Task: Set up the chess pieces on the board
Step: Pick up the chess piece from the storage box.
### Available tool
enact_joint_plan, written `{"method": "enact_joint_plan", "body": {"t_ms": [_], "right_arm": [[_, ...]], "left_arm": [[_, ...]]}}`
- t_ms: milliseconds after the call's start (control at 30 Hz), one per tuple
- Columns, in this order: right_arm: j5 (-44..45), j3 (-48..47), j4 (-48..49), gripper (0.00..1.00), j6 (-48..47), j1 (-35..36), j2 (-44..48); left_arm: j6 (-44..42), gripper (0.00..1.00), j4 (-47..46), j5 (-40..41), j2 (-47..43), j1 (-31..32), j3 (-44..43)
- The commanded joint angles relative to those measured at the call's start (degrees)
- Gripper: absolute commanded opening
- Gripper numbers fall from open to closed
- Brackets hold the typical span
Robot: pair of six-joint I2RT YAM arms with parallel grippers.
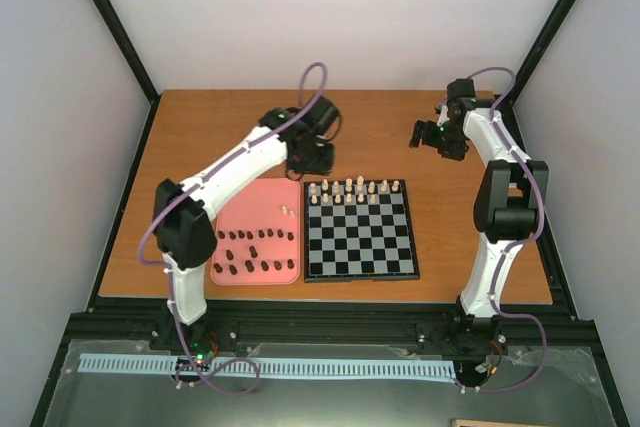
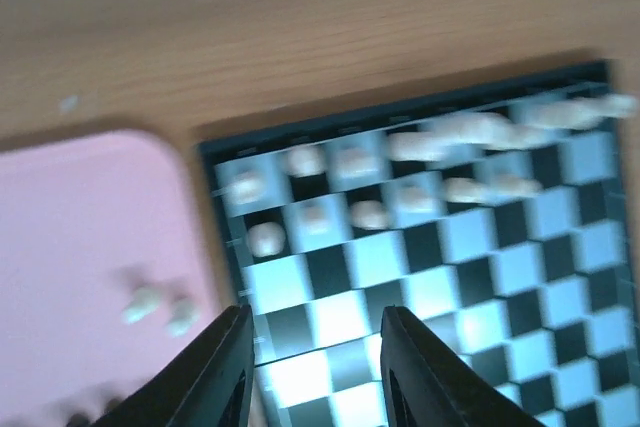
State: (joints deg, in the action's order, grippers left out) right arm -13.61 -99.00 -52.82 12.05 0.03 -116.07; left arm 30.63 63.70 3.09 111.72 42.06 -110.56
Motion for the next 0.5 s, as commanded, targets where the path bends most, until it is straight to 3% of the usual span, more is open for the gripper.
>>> {"method": "enact_joint_plan", "body": {"t_ms": [0,233,467], "right_arm": [[-0.73,2.24,0.91,1.0,0.34,0.55,2.55],[0.07,2.69,0.57,1.0,-0.34,1.76,2.86],[0.44,2.66,0.11,1.0,-0.45,1.92,2.91]], "left_arm": [[6.83,0.39,-2.77,1.02,-6.02,-6.85,12.91],[11.54,0.39,-9.4,-3.46,-11.84,-14.65,28.96],[14.18,0.38,-13.27,-11.01,-7.91,-15.87,32.07]]}}
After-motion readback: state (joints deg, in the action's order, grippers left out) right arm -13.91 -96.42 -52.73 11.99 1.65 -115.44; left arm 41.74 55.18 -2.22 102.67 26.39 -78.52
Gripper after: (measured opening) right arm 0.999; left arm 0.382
